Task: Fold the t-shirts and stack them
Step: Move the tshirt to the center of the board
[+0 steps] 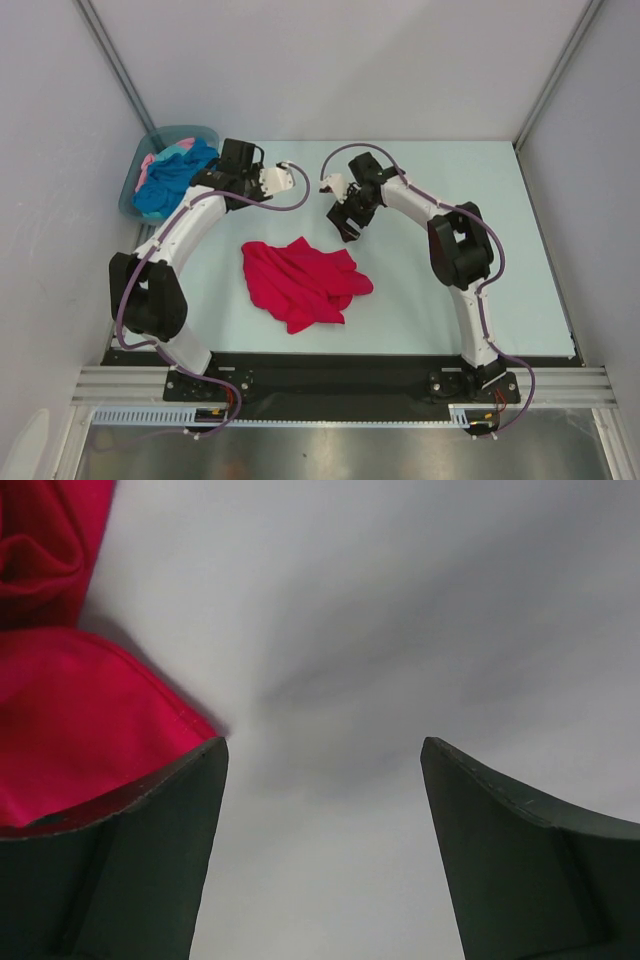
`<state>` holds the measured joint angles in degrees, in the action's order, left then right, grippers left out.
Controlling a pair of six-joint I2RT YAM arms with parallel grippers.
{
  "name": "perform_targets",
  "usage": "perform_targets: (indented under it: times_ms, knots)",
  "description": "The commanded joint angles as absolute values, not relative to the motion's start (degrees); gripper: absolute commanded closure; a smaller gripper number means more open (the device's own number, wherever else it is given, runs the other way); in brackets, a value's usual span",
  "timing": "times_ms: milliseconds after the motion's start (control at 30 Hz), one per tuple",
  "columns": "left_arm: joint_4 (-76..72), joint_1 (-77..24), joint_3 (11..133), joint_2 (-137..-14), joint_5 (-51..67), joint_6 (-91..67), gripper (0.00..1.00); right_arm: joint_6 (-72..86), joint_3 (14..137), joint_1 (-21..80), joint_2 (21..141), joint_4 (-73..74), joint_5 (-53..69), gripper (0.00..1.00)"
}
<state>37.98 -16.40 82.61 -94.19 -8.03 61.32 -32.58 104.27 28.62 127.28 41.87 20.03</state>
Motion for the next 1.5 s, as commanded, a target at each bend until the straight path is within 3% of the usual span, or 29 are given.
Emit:
perform_targets:
  times_ms: [0, 567, 733, 867, 900, 1167, 1467]
  knots:
    - [35.25, -16.70, 82.62, -92.02, -10.37, 59.42, 0.51, -33.22, 105.21, 29.62, 126.21, 42.71, 21.62, 0.17]
    - [34.01, -16.70, 82.35, -92.46, -11.43, 59.50, 0.50, -37.27, 100.90, 32.26, 127.61, 47.55, 22.76, 0.31]
    - [33.84, -16.61, 82.35, -92.46, -11.42, 59.41, 0.50, -36.39, 101.25, 32.69, 128.67, 47.72, 23.29, 0.54]
    - [33.58, -16.52, 82.53, -92.46, -11.51, 59.50, 0.50, -35.34, 101.43, 32.70, 129.29, 46.94, 21.98, 0.97]
    - [33.57, -16.52, 82.62, -92.46, -11.51, 59.41, 0.50, -34.98, 101.34, 32.61, 129.29, 46.06, 21.02, 1.00]
    - [33.22, -16.44, 82.62, -92.46, -11.42, 59.06, 0.50, -33.14, 101.51, 31.82, 129.20, 42.72, 17.33, 1.00]
    - [32.96, -16.44, 82.79, -92.90, -11.34, 58.97, 0.50, -32.43, 104.58, 25.23, 127.62, 30.86, -4.09, 1.00]
